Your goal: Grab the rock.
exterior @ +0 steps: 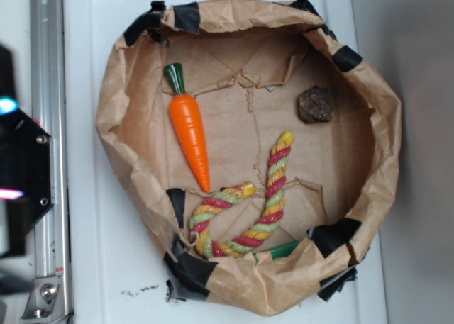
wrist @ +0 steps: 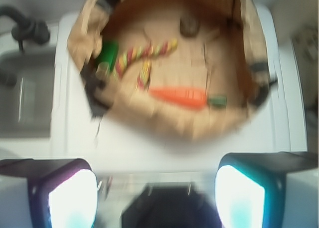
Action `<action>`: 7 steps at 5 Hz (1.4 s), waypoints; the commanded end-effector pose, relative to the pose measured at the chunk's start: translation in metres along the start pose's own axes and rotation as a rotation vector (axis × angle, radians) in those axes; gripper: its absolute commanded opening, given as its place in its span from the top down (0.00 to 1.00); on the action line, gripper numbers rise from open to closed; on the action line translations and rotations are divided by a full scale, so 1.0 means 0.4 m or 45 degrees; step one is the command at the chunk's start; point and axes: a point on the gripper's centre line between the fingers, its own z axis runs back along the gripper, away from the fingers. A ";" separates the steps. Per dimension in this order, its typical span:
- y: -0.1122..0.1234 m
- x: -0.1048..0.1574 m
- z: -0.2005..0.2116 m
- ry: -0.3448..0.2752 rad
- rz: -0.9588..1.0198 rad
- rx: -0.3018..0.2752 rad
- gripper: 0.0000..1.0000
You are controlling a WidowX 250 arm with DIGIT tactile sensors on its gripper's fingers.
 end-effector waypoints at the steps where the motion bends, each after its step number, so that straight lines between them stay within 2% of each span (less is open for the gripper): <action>1: 0.110 0.179 -0.186 -0.026 -0.029 -0.085 0.00; 2: 0.085 0.248 -0.340 0.114 -0.033 -0.083 0.00; 3: 0.066 0.224 -0.378 0.268 0.097 -0.085 0.00; 5: 0.066 0.224 -0.378 0.268 0.097 -0.085 0.00; 6: 0.077 0.194 -0.415 0.038 -0.021 -0.039 0.00; 7: 0.100 0.234 -0.471 -0.029 -0.035 0.088 0.00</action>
